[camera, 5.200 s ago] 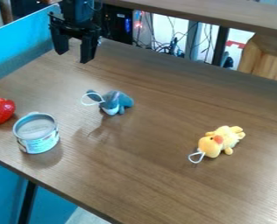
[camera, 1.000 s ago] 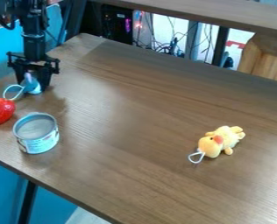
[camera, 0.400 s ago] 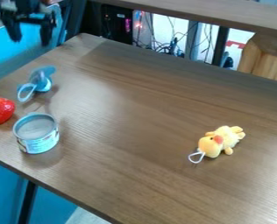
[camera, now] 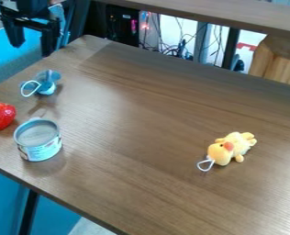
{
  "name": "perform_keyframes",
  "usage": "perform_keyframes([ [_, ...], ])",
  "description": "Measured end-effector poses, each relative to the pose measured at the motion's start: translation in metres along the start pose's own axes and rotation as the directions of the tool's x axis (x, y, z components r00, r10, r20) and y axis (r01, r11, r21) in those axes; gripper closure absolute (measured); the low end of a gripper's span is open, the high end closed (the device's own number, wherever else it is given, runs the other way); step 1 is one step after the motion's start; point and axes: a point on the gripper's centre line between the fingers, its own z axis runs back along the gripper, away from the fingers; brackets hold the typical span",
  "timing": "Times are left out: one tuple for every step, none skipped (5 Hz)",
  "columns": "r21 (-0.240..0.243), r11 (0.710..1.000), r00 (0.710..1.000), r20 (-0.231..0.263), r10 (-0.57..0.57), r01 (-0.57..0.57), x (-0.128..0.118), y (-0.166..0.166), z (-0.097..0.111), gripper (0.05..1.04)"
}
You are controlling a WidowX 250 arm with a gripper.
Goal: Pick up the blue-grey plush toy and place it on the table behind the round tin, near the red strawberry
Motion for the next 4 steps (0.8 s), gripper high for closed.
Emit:
perform_keyframes([
  [-0.076, 0.982, 0.984, -0.036, -0.175, 0.172, -0.037, -0.014, 0.013, 0.083],
  [-0.152, 0.951, 0.958, -0.050, -0.281, 0.271, -0.062, -0.016, 0.023, 0.083],
  [-0.206, 0.930, 0.942, -0.079, -0.327, 0.306, -0.080, -0.017, 0.018, 0.083],
  [-0.209, 0.920, 0.927, -0.107, -0.358, 0.331, -0.087, -0.018, 0.012, 0.083],
])
